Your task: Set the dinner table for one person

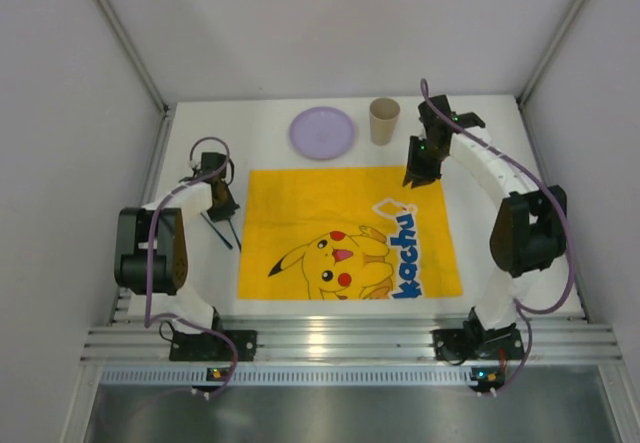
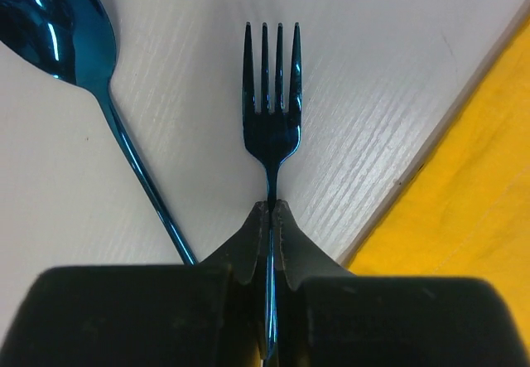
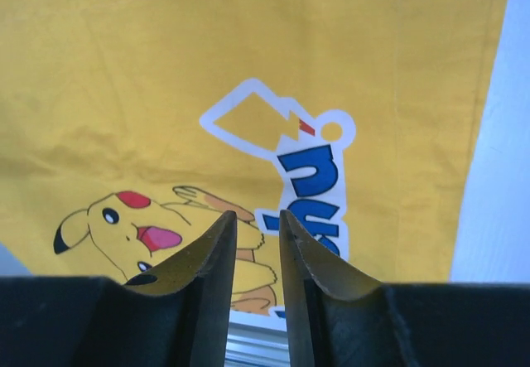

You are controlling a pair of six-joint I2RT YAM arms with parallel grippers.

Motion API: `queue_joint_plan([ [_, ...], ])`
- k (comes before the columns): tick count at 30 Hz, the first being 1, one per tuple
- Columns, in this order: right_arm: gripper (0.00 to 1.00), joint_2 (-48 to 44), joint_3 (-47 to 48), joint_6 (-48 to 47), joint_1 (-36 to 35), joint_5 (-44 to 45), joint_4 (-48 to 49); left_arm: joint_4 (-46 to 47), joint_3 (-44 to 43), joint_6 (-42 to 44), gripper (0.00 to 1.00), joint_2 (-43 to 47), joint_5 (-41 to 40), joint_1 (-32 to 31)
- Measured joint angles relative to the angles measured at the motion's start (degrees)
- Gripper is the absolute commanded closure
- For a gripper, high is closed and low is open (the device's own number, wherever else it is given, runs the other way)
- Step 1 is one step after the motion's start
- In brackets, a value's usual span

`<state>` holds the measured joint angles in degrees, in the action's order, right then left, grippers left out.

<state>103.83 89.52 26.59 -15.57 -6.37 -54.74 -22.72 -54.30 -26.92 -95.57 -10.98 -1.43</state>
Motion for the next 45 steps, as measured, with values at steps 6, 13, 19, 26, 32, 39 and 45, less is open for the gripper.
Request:
queue_joint_plan([
  [6, 0.46, -6.75, -2.8, -1.77, 0.13, 1.81, -2.32, -0.98, -2.27, 1.64, 1.0, -1.42, -0.96, 0.11],
  [13, 0.43, -13.66, -10.12, -3.04, 0.28, 3.48, -3.56, -6.51, -5.68, 4.0, 1.0, 4.28, -2.21, -2.14],
  [19, 0.43, -18.75, -16.83, -3.15, 0.37, 3.58, -3.65, -7.26, -9.57, 3.96, 1.0, 10.6, -1.25, -12.79],
  [26, 0.43, -25.44, -22.6, -3.5, 0.37, 3.56, -3.78, -7.15, -7.87, 2.34, 1.0, 5.79, 1.14, -18.53],
  [32, 0.44, -30.58, -26.32, -3.93, 0.42, 3.78, -4.57, -6.54, -6.05, 0.02, 1.0, -0.66, 1.92, -18.75],
  [39, 0.44, -34.4, -29.59, -4.55, 0.76, 4.0, -5.53, -3.89, -2.95, -2.14, 0.33, -1.44, 0.98, -20.98],
  [45, 0.44, -36.39, -30.93, -4.63, 0.83, 4.33, -6.16, -5.07, -2.54, -3.56, 0.24, 2.54, -2.64, -20.44],
])
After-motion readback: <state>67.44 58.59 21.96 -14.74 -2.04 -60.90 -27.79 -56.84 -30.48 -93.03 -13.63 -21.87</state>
